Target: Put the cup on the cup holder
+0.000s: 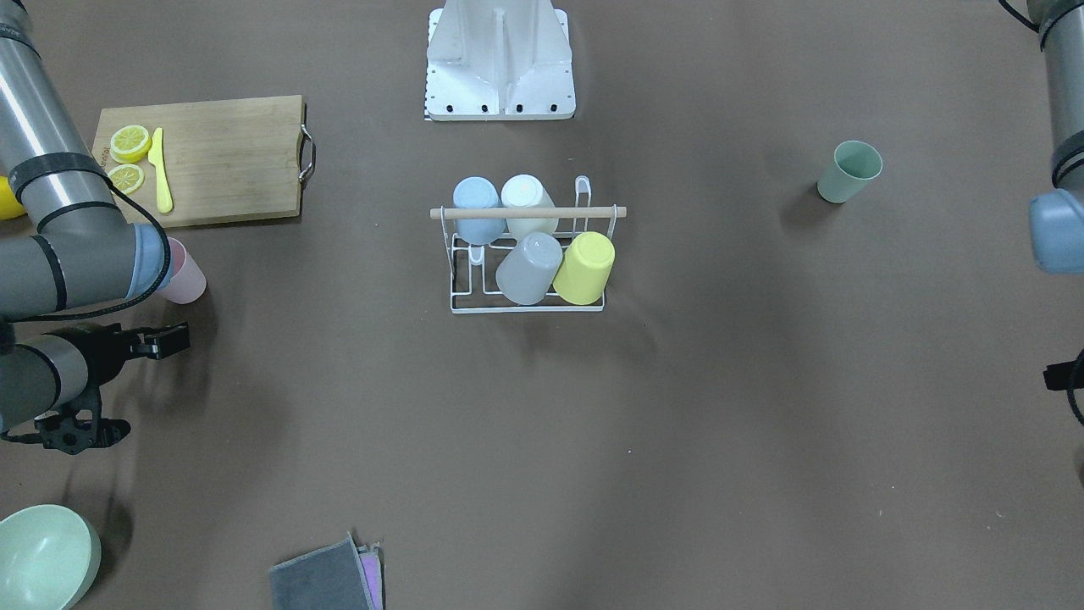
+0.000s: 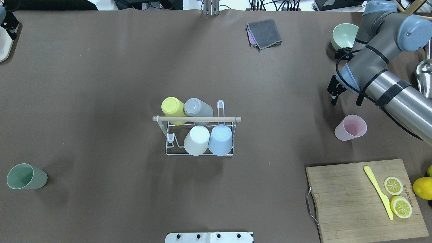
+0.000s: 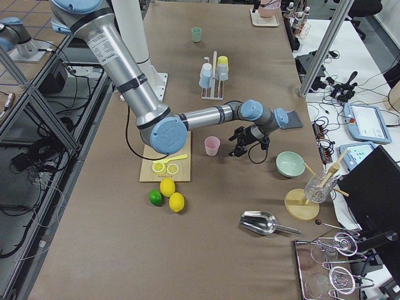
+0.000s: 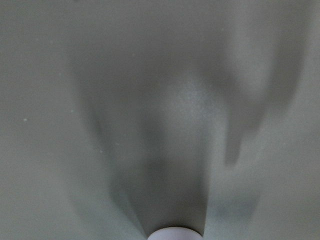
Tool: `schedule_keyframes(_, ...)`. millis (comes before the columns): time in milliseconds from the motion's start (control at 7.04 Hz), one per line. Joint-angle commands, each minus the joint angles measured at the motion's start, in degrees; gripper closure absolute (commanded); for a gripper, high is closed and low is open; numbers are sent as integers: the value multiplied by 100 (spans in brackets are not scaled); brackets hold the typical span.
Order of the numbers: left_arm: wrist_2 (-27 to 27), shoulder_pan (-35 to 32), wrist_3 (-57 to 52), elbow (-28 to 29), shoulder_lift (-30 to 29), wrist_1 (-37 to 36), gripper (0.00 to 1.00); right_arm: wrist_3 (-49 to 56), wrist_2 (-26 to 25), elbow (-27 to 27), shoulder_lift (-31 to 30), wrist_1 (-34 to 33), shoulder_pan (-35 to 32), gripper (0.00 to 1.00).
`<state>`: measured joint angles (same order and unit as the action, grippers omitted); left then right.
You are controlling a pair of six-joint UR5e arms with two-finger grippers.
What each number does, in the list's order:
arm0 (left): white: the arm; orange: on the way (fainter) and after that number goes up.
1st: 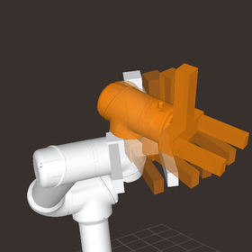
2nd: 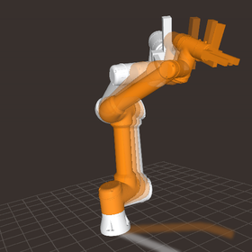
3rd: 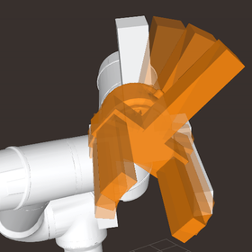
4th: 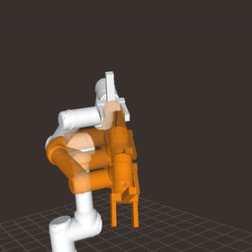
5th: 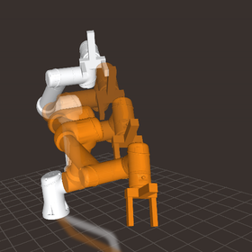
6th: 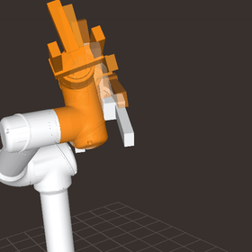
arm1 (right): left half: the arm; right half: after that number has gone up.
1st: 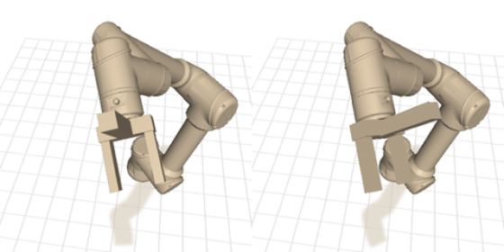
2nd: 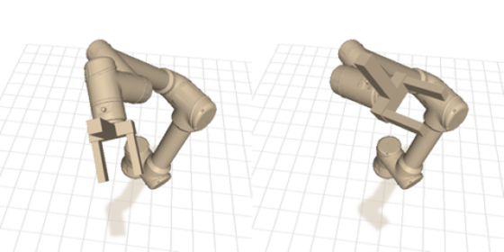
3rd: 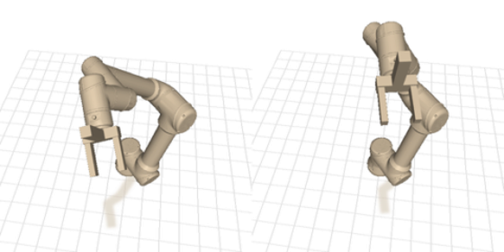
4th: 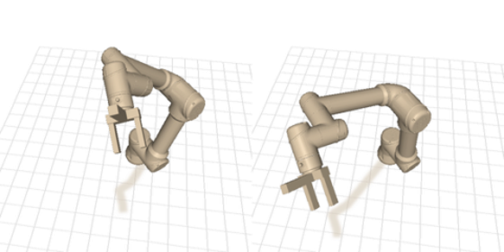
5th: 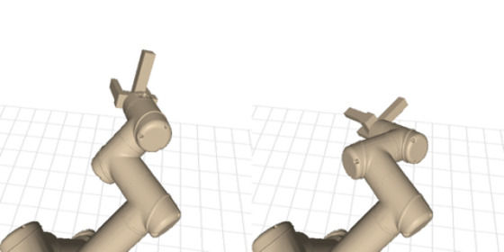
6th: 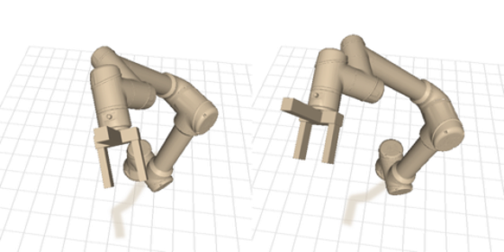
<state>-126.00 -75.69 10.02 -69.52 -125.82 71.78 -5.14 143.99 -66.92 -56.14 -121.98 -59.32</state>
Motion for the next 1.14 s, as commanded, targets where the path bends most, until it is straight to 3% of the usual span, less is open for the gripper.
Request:
schedule_keyframes(0, -29, 465, 516, -61, 14, -33, 2, 179, 76, 21, -20, -299, 166, 5)
schedule_keyframes(284, -38, 791, 773, -88, 14, -276, 2, 268, 76, 56, -38, -352, 211, 5)
schedule_keyframes(568, -47, 1063, 747, -307, 5, -1135, 2, 495, 102, 74, -73, -518, 333, 6)
schedule_keyframes(995, -47, 1467, 712, -763, 197, -1833, 2, 732, 173, 91, -90, -826, 439, 7)
